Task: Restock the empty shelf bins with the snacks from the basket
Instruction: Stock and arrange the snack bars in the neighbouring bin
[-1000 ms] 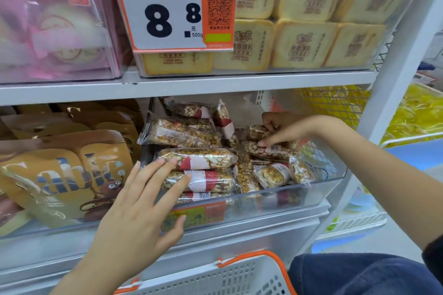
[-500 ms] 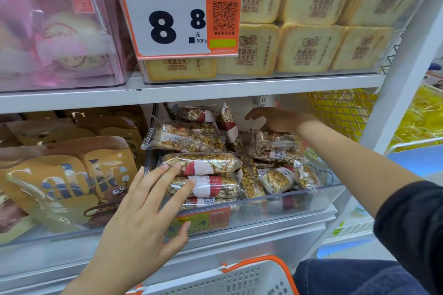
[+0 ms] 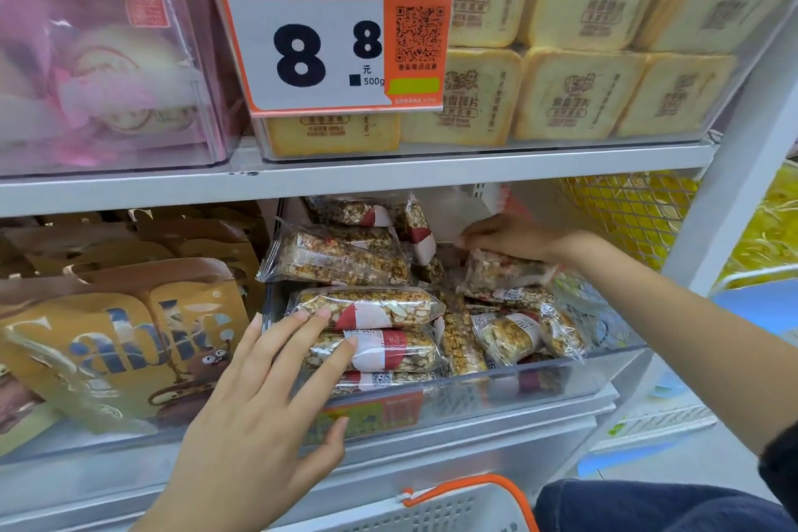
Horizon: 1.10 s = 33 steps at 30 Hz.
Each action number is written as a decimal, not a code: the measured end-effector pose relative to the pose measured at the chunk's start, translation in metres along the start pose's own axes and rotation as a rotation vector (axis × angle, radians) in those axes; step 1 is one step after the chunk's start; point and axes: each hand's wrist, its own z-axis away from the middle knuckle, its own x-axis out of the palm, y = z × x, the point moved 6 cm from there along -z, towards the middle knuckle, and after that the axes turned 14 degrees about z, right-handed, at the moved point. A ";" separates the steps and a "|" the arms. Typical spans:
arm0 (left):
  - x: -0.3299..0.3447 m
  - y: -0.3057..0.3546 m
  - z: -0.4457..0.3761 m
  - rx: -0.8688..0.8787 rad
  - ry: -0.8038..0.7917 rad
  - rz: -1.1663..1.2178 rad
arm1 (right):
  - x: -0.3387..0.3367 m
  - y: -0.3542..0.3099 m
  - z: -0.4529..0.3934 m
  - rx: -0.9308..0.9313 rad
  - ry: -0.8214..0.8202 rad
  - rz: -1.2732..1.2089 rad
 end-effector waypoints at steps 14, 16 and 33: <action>0.002 -0.001 0.001 -0.009 -0.029 0.005 | 0.019 -0.049 -0.011 -0.034 0.044 -0.101; 0.002 -0.002 0.001 -0.006 -0.041 0.007 | 0.011 -0.044 0.002 0.003 0.070 -0.083; 0.000 0.000 0.001 -0.018 -0.019 0.010 | -0.023 -0.022 0.047 -0.029 -0.279 0.045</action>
